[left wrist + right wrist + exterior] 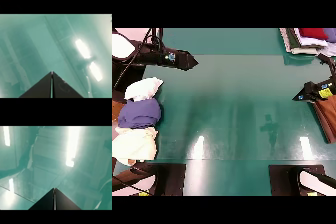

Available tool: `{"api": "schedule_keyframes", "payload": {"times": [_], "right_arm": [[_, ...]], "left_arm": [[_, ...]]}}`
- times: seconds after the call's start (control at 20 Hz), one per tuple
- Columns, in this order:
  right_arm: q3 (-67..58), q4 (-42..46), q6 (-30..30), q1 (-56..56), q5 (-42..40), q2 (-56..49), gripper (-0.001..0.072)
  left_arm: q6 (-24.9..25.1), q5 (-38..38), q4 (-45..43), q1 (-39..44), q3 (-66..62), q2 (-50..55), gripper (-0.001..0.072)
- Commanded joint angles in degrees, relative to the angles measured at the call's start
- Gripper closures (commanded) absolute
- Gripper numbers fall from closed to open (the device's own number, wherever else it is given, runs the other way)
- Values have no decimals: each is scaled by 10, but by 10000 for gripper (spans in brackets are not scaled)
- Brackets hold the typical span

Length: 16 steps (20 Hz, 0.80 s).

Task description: Fold the shirts.

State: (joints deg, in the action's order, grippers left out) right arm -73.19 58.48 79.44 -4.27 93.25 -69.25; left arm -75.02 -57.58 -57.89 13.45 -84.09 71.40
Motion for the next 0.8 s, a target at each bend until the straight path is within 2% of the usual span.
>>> {"api": "schedule_keyframes", "payload": {"times": [0.0, 0.65, 0.75], "right_arm": [[0, 0, 0, 2, 2, 0, 694], [0, 0, 0, 2, 2, 0, 694], [0, 0, 0, 2, 3, 0, 695]], "left_arm": [[0, 1, 0, 0, 0, 0, 677], [0, 3, 0, 0, 0, 0, 677], [10, 30, -28, -5, -3, 0, 677]]}}
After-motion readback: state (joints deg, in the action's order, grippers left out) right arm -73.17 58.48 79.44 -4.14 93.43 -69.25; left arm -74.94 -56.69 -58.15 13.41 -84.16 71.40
